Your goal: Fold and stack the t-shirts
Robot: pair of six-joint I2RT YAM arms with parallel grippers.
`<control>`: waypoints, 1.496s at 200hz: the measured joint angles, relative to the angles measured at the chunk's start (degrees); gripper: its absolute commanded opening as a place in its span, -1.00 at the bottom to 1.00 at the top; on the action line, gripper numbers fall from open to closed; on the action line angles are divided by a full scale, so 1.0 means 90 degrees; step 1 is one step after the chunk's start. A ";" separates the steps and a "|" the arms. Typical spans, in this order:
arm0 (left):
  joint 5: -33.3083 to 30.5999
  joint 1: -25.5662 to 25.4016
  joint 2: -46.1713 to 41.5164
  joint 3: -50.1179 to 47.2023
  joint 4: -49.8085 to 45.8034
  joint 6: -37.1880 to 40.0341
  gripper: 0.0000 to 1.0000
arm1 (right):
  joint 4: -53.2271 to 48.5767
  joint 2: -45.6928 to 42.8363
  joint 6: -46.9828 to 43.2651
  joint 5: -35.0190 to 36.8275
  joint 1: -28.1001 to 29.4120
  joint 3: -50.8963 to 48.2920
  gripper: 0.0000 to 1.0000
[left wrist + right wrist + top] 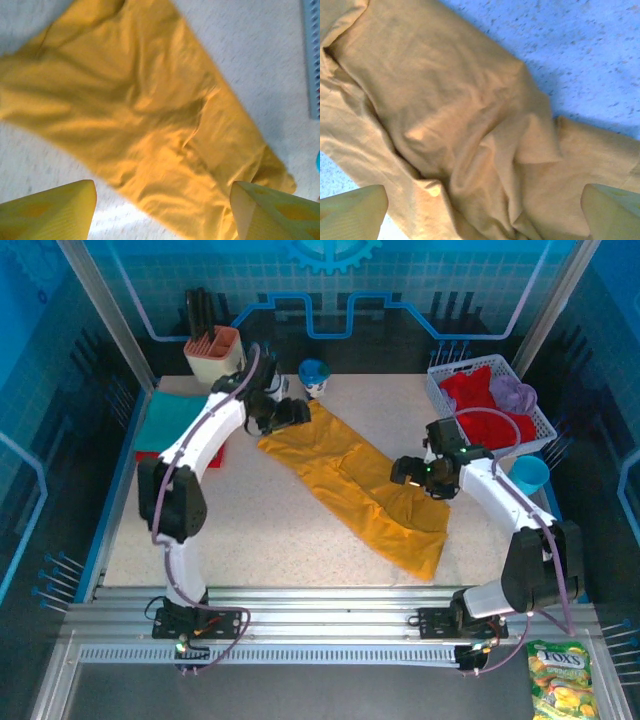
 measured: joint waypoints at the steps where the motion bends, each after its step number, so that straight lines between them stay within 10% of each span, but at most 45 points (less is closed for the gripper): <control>1: -0.0002 0.0000 -0.0024 -0.0056 0.0024 -0.0002 0.44 | 0.0000 0.0005 -0.0007 0.0005 -0.0007 0.0005 0.99; 45: 0.0124 0.0121 -0.0350 -0.2397 0.1353 -0.0466 0.42 | 0.0029 0.0350 -0.0350 -0.0211 -0.0330 0.0129 1.00; 109: 0.0197 0.0170 0.0085 -0.2652 0.2645 -0.0673 0.38 | 0.0338 0.0942 -0.0712 -0.0925 0.0180 0.0682 1.00; 205: 0.0510 0.0172 0.1746 -0.0957 0.2625 -0.0539 0.29 | 0.1129 0.2489 -0.0585 -0.1258 0.0345 0.0733 0.98; 299: 0.0673 -0.0226 0.3189 0.1598 0.1532 -0.0277 0.29 | 0.1608 0.1831 0.0223 -0.1214 0.0223 -0.0301 0.98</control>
